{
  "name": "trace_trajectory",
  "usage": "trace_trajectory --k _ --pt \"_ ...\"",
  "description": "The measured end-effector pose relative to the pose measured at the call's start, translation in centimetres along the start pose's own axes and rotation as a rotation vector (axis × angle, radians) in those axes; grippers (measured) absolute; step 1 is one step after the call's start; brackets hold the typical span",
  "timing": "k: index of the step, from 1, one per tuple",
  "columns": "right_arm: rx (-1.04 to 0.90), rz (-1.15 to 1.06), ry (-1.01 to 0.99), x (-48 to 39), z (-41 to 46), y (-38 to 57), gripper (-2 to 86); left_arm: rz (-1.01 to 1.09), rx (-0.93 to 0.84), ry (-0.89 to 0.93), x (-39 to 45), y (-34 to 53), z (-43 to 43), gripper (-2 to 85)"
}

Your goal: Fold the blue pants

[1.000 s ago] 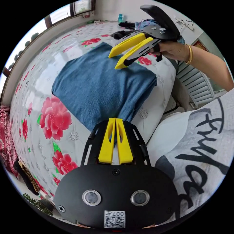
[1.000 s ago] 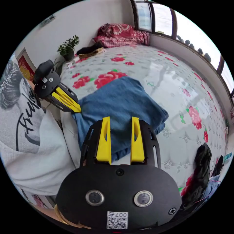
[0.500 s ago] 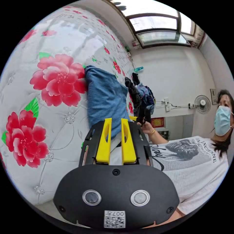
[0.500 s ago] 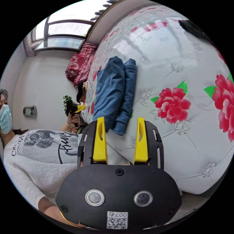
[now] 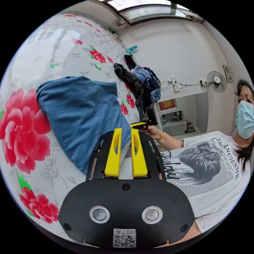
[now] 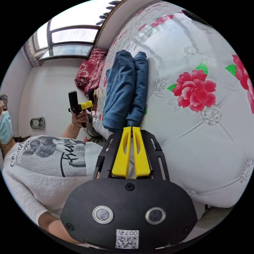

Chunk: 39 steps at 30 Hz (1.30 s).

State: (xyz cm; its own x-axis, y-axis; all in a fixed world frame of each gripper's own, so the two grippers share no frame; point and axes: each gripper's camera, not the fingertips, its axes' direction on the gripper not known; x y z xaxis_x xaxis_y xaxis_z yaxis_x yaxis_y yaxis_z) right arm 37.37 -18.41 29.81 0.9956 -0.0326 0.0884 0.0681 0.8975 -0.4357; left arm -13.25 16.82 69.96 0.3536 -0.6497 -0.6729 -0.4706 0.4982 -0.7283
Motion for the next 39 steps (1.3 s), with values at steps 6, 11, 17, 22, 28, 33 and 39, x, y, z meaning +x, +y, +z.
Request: trace_trajectory --k 6,11,17,22,28,33,39 --pt "0.043 0.053 0.005 2.8 -0.6 4.6 1.2 0.106 -0.115 -0.088 0.9 -4.4 2.8 5.4" --pt "0.238 -0.026 0.023 1.7 -3.8 6.7 7.1 0.153 -0.091 -0.109 1.3 -6.6 3.4 5.1" --pt "0.207 -0.064 0.018 0.6 -1.2 5.7 9.3 0.303 -0.224 -0.235 2.6 -12.4 7.1 6.3" --pt "0.207 -0.014 -0.026 1.3 1.3 6.1 9.1 0.462 -0.361 -0.446 5.3 -15.9 13.5 9.1" --pt "0.168 0.015 0.019 2.2 1.8 6.8 8.6 0.568 -0.606 -0.616 3.8 -15.9 23.6 10.1" --pt "0.191 -0.043 0.107 0.9 1.5 7.9 8.4 0.591 -0.704 -0.691 2.4 -15.8 27.8 4.0" --pt "0.227 0.004 0.218 1.6 0.6 10.0 8.7 0.608 -0.647 -0.666 1.7 -16.2 28.3 2.5"
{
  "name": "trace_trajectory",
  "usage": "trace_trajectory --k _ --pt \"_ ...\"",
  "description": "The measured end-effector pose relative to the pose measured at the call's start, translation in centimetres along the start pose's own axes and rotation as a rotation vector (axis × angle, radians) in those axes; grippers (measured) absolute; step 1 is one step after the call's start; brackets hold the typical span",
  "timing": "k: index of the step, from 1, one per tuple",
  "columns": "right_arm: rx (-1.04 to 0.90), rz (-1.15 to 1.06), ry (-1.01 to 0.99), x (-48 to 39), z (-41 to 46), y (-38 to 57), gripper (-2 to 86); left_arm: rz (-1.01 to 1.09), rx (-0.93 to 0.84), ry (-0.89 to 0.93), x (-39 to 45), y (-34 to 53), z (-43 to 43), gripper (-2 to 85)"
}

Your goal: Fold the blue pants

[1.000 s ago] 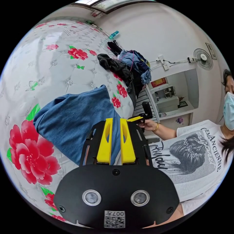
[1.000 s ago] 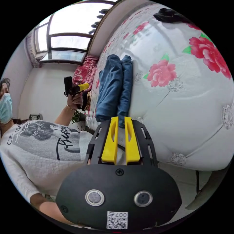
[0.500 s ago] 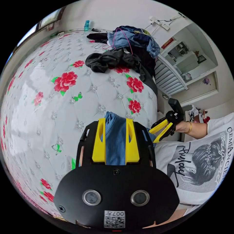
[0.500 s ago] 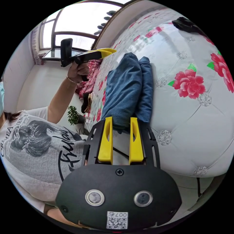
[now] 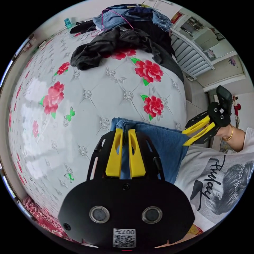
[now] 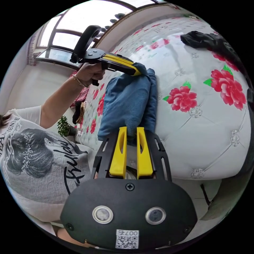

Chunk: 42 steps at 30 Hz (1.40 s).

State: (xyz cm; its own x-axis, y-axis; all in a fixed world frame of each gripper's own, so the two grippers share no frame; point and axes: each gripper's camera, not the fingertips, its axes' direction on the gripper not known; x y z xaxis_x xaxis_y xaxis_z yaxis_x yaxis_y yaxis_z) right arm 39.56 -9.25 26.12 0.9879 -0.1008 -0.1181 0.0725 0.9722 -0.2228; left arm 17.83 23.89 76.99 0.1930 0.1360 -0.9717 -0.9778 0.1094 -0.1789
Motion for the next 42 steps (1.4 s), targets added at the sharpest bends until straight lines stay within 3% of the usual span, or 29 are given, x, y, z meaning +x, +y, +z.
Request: trace_trajectory --k 4,7,9,12,14,17,20,24,26,27,29,33,35,38,42 --pt "0.112 0.049 -0.114 1.8 -0.4 2.3 9.1 -0.044 0.099 -0.027 -1.1 2.0 -1.1 5.6" --pt "0.225 0.033 -0.054 1.5 -2.0 5.2 9.6 -0.073 0.250 -0.082 -2.3 5.5 -4.1 7.0" --pt "0.280 0.035 0.000 1.4 -2.8 7.0 9.5 -0.170 0.404 -0.009 -4.5 8.6 -6.3 6.6" --pt "0.417 0.038 -0.021 0.6 -3.9 10.0 7.0 -0.312 0.743 0.519 -10.2 14.6 -7.2 1.8" --pt "0.448 0.028 -0.140 0.0 -3.8 11.0 3.1 -0.334 1.004 0.988 -13.6 17.8 -4.2 -0.4" --pt "0.441 -0.033 -0.257 -0.6 -3.2 11.1 0.6 -0.258 1.118 1.278 -14.4 18.5 -1.8 -0.7" --pt "0.402 -0.114 -0.092 -1.9 -2.2 11.3 0.3 -0.106 1.177 1.291 -13.5 17.7 -2.0 -0.6" --pt "0.346 -0.054 0.002 -0.9 -1.4 11.7 1.2 -0.093 1.006 1.050 -12.6 14.9 -2.0 1.7" --pt "0.351 0.067 0.109 0.6 -1.2 12.2 2.1 -0.094 0.760 0.763 -11.9 12.0 -1.5 6.9" --pt "0.362 0.091 0.126 1.0 -1.2 12.3 2.2 -0.079 0.688 0.710 -11.8 11.0 -1.1 8.1" --pt "0.363 0.216 0.114 2.9 -1.0 12.6 2.6 -0.047 0.453 0.522 -11.5 7.3 0.8 7.5" --pt "0.353 0.268 0.060 4.8 -0.3 12.7 3.1 -0.016 0.204 0.282 -10.8 2.1 4.7 6.0" --pt "0.334 0.272 0.034 5.5 0.2 12.5 3.4 0.122 0.011 0.092 -8.2 -1.1 7.6 6.9" --pt "0.350 0.270 -0.090 6.4 0.5 12.4 3.5 0.196 -0.117 0.050 -6.7 -4.0 11.2 7.7" --pt "0.332 0.268 -0.086 6.9 0.7 12.2 3.3 0.196 -0.195 0.102 -7.0 -7.1 14.1 8.8"
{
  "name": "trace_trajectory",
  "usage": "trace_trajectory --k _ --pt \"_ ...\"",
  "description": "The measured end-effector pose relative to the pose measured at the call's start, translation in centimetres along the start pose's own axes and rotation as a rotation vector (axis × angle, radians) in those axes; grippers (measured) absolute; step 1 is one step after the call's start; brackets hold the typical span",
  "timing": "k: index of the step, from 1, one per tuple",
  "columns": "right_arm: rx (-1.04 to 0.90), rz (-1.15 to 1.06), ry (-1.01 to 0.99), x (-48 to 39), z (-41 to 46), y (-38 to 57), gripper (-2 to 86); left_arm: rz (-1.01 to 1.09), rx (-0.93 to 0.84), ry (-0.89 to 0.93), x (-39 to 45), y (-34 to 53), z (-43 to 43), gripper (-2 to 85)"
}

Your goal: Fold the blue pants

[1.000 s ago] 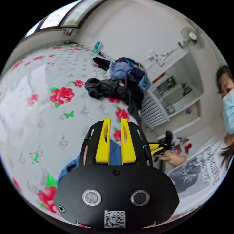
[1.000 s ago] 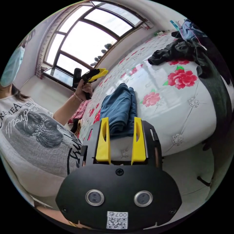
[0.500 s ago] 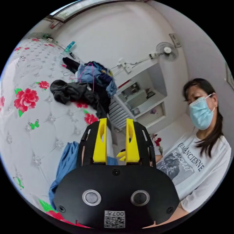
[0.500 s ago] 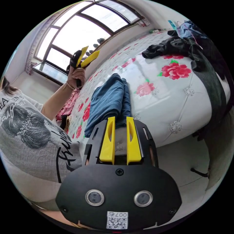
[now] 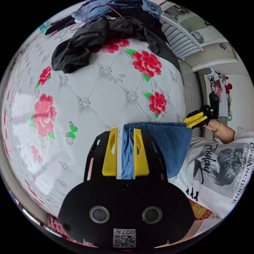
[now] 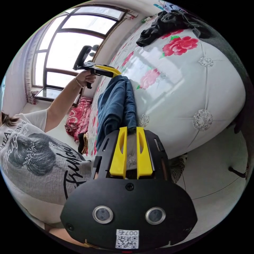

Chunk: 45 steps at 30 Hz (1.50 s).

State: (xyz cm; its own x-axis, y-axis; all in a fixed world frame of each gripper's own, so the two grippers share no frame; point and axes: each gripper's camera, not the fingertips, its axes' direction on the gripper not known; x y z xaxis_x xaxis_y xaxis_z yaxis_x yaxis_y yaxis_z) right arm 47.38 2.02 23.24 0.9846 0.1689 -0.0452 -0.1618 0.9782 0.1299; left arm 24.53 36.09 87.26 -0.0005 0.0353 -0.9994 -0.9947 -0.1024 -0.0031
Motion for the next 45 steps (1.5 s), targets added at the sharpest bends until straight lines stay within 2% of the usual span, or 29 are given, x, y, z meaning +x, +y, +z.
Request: trace_trajectory --k 3,5,9,12,14,19,29,34,41,45 --pt "-0.009 0.000 -0.017 0.4 -0.2 -0.3 2.7 0.023 0.020 0.045 -0.7 -1.3 -0.8 11.8" --pt "0.001 -0.008 -0.029 0.7 -0.5 -0.2 2.3 0.037 0.058 0.151 -1.6 -1.8 -1.0 13.8" --pt "0.008 -0.030 -0.029 0.9 -0.5 -0.5 2.0 0.075 -0.064 0.126 -2.0 -3.8 1.8 15.1" --pt "-0.003 -0.039 -0.033 1.0 -0.3 -1.0 1.7 0.068 -0.059 0.198 -2.4 -5.6 3.7 13.6" --pt "-0.023 -0.046 -0.034 1.1 -0.1 -1.5 1.3 0.050 -0.123 0.261 -2.7 -7.5 6.2 11.5" --pt "-0.038 -0.020 -0.061 1.5 -0.4 -1.7 0.5 0.020 -0.162 0.321 -4.3 -9.4 8.0 7.6" --pt "-0.069 -0.042 -0.043 1.2 -0.6 -1.2 0.0 0.027 -0.030 0.429 -5.6 -8.1 7.5 5.3" --pt "-0.050 -0.061 -0.075 1.1 -0.5 -1.5 0.1 0.014 0.019 0.357 -5.7 -8.6 5.3 4.4" --pt "-0.072 -0.091 -0.044 0.1 0.0 -1.9 0.1 0.079 -0.198 0.182 -1.8 -12.8 8.2 5.5" --pt "-0.074 -0.092 -0.047 -0.2 0.2 -2.0 0.2 0.098 -0.259 0.143 0.2 -13.6 9.6 5.3"
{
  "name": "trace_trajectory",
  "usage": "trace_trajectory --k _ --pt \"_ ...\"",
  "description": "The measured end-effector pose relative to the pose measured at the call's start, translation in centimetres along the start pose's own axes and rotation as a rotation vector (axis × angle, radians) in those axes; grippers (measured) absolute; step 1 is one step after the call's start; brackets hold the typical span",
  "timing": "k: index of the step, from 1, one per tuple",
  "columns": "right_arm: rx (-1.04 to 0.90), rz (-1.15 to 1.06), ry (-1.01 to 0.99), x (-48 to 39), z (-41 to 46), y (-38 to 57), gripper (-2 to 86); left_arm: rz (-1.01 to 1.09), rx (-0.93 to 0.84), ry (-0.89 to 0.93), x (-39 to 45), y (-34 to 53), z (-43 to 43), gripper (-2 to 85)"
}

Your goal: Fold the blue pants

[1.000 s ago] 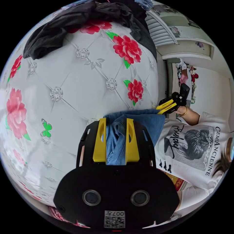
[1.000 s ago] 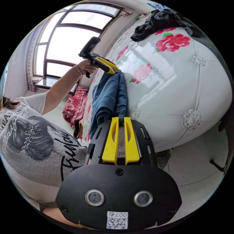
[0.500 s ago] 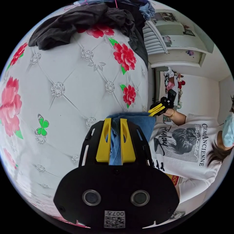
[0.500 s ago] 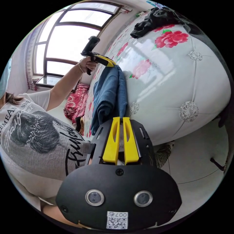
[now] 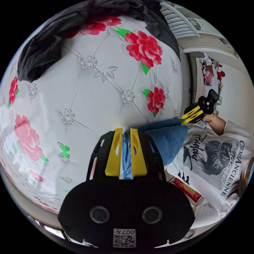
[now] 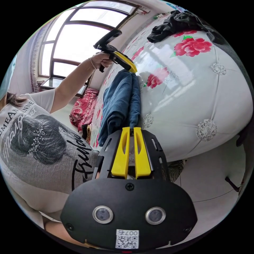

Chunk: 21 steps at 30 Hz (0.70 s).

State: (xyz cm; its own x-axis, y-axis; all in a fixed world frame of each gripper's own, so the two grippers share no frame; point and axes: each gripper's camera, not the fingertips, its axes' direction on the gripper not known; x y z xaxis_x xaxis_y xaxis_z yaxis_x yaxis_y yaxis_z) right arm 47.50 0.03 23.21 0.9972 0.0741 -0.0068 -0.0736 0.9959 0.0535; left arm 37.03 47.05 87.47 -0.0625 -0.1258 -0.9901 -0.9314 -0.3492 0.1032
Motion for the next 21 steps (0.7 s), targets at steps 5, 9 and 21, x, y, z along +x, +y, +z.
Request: trace_trajectory --k 5,9,21 --pt "-0.004 -0.009 0.000 -0.6 0.5 -0.2 0.2 0.006 -0.042 -0.023 2.1 -0.3 0.6 2.2" --pt "-0.012 -0.014 0.011 -1.2 0.9 -0.4 0.1 0.028 -0.058 -0.089 4.1 0.0 0.7 -0.6" --pt "0.009 -0.006 0.106 -4.1 1.9 -0.4 -0.2 -0.163 0.038 -0.132 3.3 6.5 -1.8 -1.0"
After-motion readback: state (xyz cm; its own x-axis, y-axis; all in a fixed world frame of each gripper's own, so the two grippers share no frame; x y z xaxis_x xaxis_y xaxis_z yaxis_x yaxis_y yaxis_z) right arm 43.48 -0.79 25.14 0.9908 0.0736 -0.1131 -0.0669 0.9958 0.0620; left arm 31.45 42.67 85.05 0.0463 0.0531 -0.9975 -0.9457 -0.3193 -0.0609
